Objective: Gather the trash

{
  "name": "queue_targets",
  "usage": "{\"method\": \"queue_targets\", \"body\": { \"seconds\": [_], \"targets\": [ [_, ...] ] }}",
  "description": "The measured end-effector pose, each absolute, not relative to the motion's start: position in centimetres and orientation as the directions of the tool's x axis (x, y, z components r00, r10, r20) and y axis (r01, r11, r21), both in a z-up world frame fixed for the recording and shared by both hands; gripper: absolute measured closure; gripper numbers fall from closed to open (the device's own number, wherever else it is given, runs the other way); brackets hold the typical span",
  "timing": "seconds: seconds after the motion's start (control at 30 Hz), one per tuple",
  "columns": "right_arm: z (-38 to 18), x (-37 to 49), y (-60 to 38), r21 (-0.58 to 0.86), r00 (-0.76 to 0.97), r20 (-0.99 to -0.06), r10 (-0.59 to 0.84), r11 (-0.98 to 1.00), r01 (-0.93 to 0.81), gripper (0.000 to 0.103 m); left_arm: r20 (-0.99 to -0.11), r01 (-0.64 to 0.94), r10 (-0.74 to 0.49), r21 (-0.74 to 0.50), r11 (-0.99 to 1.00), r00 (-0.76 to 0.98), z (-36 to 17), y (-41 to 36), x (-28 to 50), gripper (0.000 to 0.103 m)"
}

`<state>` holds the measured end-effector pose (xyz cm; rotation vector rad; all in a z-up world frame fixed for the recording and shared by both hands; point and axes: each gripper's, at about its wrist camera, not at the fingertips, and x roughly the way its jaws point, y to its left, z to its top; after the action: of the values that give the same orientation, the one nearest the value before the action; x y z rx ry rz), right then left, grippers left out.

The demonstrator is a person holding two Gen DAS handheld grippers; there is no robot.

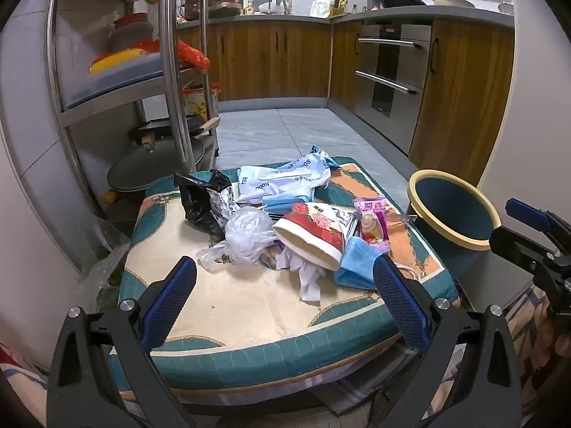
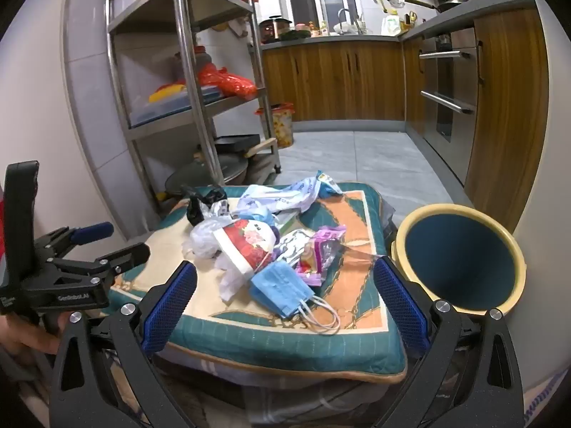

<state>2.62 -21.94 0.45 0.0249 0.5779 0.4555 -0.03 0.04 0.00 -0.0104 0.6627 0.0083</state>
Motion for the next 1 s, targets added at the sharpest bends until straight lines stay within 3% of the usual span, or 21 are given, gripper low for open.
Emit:
{"method": "queue_targets", "body": {
  "seconds": [1.0],
  "targets": [
    [0.43, 2.68, -21.91, 0.153, 0.738, -0.526, 0.423, 0.901, -0.407, 0.005, -0.618, -0.004, -0.006, -0.015, 1.000, 0.786, 0.16, -0.13, -0.15, 0.005]
  ]
}}
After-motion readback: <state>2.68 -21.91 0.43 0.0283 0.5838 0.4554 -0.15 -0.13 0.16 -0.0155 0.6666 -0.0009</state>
